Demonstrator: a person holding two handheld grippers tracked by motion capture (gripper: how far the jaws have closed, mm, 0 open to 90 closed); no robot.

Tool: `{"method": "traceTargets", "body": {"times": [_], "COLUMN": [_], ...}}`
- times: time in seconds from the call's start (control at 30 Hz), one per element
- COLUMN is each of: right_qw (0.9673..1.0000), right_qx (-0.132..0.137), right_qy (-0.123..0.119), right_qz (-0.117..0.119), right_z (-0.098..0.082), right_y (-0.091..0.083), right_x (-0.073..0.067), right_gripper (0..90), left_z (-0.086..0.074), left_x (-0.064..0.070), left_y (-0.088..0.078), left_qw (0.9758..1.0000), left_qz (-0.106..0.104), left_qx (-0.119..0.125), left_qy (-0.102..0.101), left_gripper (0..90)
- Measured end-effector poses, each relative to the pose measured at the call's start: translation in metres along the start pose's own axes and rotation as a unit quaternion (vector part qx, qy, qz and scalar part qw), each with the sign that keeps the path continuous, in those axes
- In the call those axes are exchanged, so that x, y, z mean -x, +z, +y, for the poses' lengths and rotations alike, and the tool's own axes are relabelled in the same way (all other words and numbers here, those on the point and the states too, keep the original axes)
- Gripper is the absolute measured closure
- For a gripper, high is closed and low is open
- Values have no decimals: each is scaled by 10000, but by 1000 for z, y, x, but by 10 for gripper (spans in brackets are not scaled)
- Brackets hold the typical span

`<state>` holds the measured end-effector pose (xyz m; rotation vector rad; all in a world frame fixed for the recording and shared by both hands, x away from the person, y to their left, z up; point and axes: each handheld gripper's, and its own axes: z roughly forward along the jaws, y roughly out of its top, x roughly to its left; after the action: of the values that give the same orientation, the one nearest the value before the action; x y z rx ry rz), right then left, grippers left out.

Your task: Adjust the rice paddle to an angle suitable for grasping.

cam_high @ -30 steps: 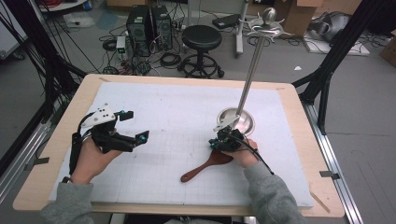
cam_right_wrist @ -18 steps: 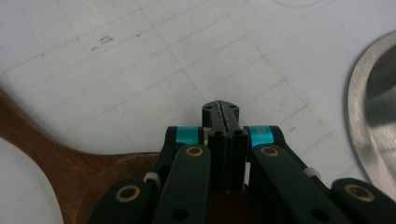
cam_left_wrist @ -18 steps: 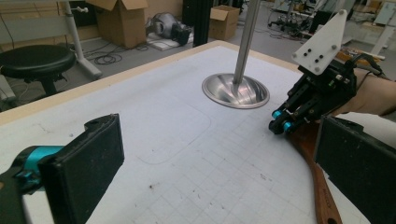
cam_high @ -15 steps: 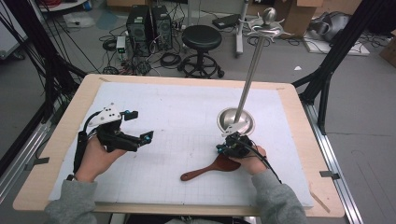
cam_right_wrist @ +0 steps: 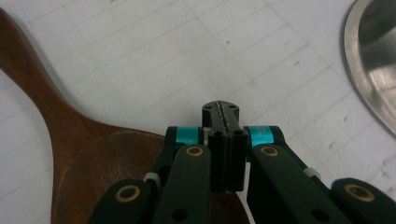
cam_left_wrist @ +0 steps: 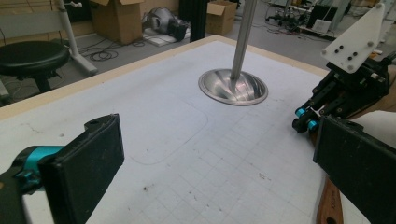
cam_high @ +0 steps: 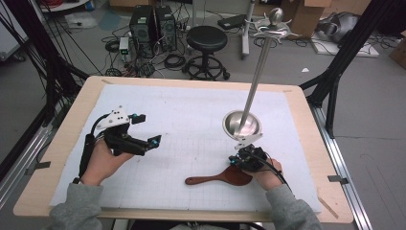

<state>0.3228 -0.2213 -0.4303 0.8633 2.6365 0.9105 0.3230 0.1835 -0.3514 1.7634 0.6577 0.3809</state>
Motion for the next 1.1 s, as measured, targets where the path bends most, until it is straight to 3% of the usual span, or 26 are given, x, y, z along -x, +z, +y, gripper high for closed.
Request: {"method": "traceTargets", "body": {"times": [0.33, 0.43, 0.53, 0.63, 0.77, 0.97, 1.1], "right_qw": [9996, 9981, 9962, 9951, 9922, 9873, 9840], "right_qx": [232, 540, 814, 931, 893, 848, 639], "right_qy": [25, -67, -159, -310, -643, -1053, -1291], "right_qz": [-136, -291, -261, 140, 592, 835, 1044], "right_z": [-15, -14, -9, -5, 4, 17, 21], "right_y": [-9, -17, -27, -27, -20, -8, 2], "right_x": [-6, -10, -18, -32, -56, -86, -101], "right_gripper": [900, 900, 900, 900, 900, 900, 900], "left_z": [1, 0, 0, 0, 0, 1, 0], "left_x": [0, 1, 2, 4, 7, 7, 7], "left_y": [6, 8, 9, 12, 13, 7, 3], "left_qw": [10000, 10000, 9999, 9999, 9998, 9999, 9999], "left_qz": [-22, -18, -10, -38, -71, -48, -34], "left_qx": [-29, -79, -107, -122, -176, -111, -66], "left_qy": [10, 44, 62, 60, 111, 104, 103], "left_gripper": [23, 23, 23, 23, 23, 23, 23]}}
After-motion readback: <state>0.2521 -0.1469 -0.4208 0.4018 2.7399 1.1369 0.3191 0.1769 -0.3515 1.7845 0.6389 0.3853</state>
